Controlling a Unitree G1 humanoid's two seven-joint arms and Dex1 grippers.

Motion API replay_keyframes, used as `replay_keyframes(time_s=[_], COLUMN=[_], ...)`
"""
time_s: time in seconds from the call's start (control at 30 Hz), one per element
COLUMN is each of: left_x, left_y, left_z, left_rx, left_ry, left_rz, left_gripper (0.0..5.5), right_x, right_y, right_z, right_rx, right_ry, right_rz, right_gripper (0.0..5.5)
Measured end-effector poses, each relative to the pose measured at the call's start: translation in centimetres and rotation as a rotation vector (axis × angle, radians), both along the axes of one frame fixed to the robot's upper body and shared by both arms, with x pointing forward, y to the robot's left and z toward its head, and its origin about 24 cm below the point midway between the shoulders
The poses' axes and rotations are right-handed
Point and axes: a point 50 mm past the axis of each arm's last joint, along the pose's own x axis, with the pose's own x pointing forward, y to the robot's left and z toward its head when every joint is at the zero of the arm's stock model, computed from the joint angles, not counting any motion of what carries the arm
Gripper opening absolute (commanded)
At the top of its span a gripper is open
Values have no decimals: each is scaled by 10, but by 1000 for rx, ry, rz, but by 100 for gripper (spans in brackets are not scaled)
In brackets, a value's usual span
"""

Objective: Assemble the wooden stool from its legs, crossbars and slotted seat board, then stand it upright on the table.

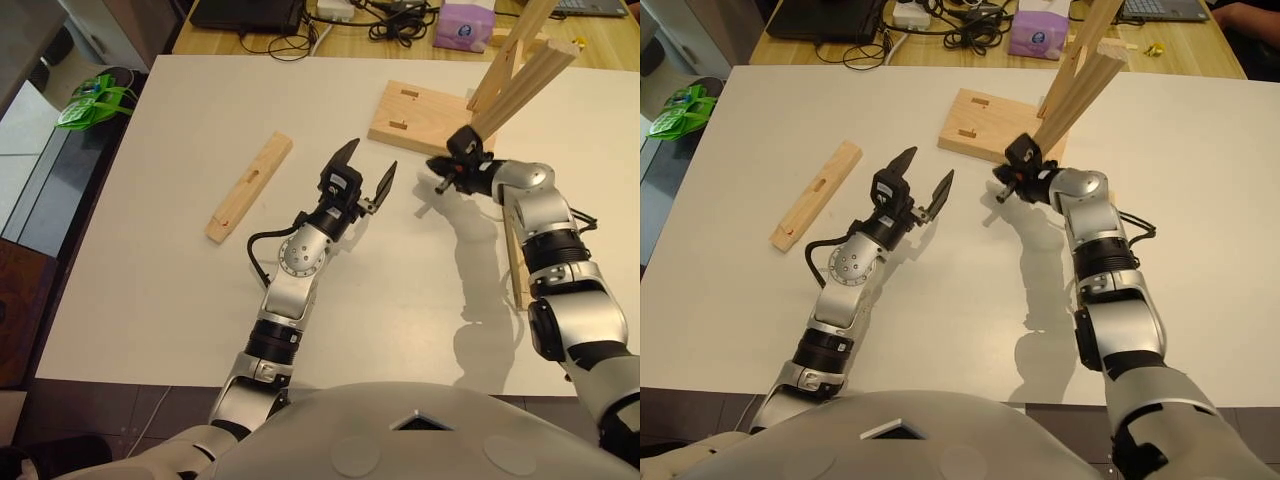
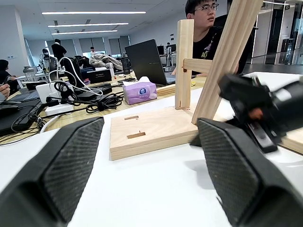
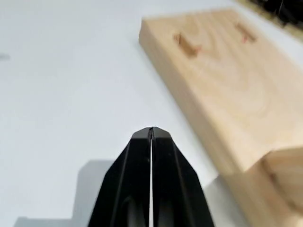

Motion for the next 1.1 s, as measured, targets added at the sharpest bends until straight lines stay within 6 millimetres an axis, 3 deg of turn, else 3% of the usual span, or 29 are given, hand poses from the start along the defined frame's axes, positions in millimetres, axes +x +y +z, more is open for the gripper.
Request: replay_keyframes(time_s=[0.23,0.33,0.53,0.83,0.9,1.1], left_x=[0,0,-1,-2,-1,-1], left_y=[0,-2,-4,-5,-5,-4], left_z=[0,0,0,1,1,0], left_rx=[-1,-4,-8,-16,-15,-10], left_ry=[0,1,-3,-10,-11,-10], left_rz=[-1,-4,-12,-13,-11,-15], left_gripper=[363,363,363,363,363,363], right_x=[3,16,17,18,18,14], right_y=[0,11,44,21,4,3], right_z=[7,-3,-33,-37,-37,-40], right_rx=[57,90,-28,-79,-88,-24], right_ry=[-106,-107,-12,-63,-70,-88], right_rz=[-149,-310,-369,-540,-583,-610], right_gripper=[1,1,1,1,1,1])
